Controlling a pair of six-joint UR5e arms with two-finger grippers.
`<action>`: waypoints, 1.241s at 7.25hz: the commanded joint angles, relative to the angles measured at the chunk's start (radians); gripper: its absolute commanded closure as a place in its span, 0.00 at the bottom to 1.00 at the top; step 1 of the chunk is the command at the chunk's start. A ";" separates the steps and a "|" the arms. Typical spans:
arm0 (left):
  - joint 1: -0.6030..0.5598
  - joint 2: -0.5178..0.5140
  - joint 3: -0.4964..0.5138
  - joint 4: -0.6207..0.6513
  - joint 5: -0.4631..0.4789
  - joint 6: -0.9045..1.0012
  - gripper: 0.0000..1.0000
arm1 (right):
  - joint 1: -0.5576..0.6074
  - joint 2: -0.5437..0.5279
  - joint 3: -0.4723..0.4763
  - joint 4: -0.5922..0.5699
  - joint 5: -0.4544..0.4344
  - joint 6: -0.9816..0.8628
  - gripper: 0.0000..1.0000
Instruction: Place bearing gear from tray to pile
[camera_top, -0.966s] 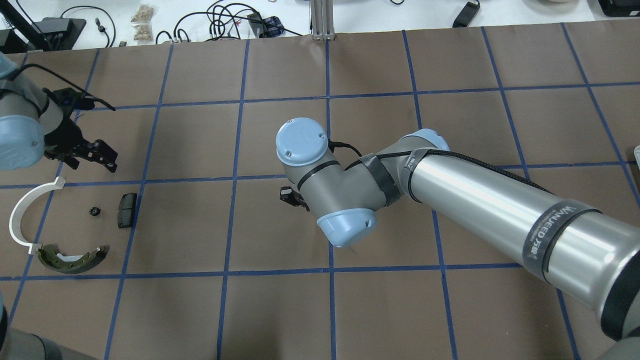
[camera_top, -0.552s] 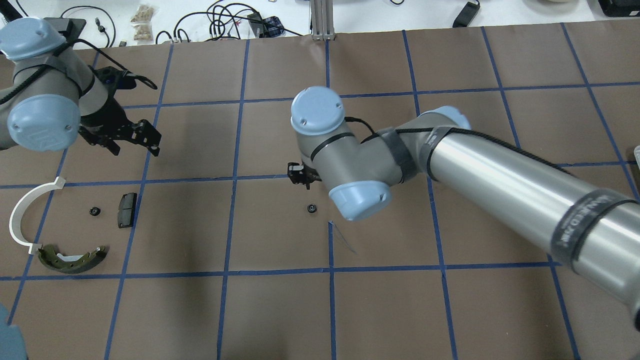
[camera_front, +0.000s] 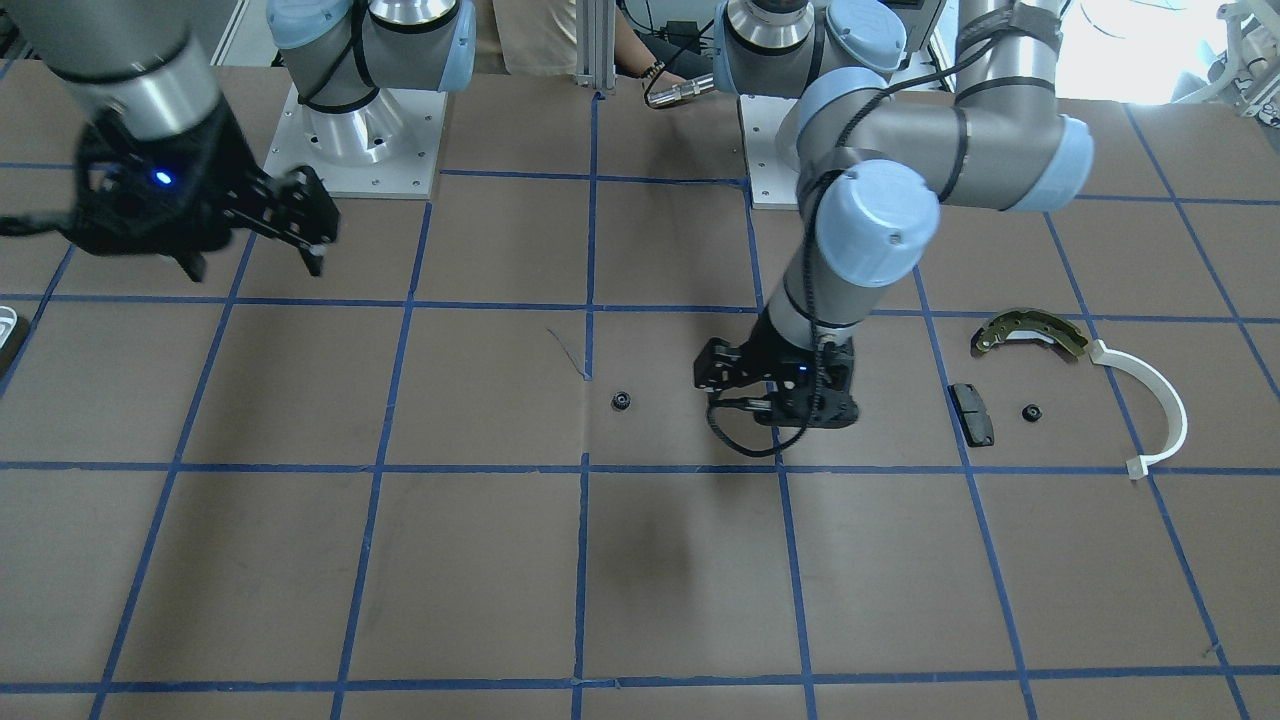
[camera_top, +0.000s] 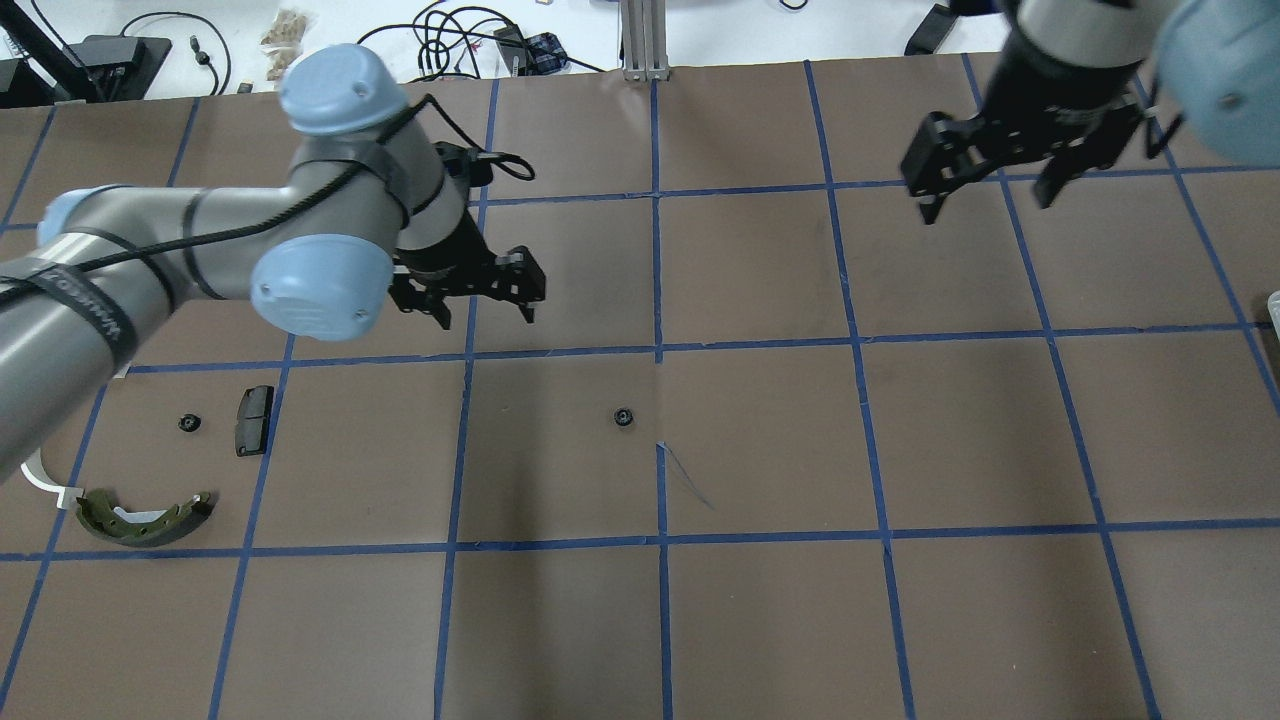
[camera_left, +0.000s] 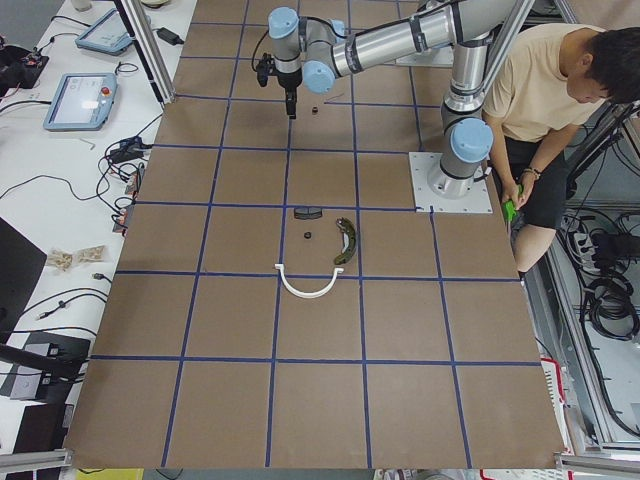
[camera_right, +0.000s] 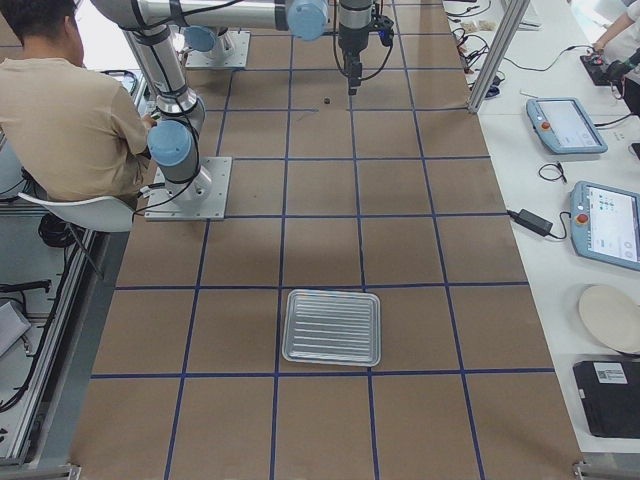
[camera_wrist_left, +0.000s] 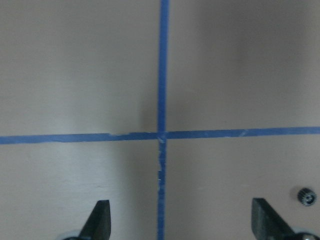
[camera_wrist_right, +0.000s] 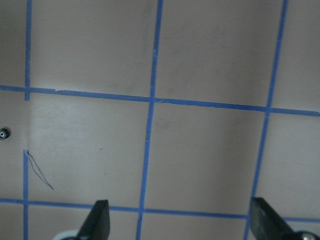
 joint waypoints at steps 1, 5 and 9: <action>-0.161 -0.043 -0.035 0.098 0.004 -0.104 0.00 | -0.067 -0.119 -0.084 0.146 -0.066 -0.054 0.00; -0.205 -0.127 -0.149 0.309 0.001 -0.144 0.00 | -0.067 -0.143 -0.090 0.114 -0.051 -0.047 0.00; -0.205 -0.170 -0.143 0.367 -0.003 -0.143 0.20 | -0.068 -0.137 -0.072 0.103 -0.050 -0.100 0.00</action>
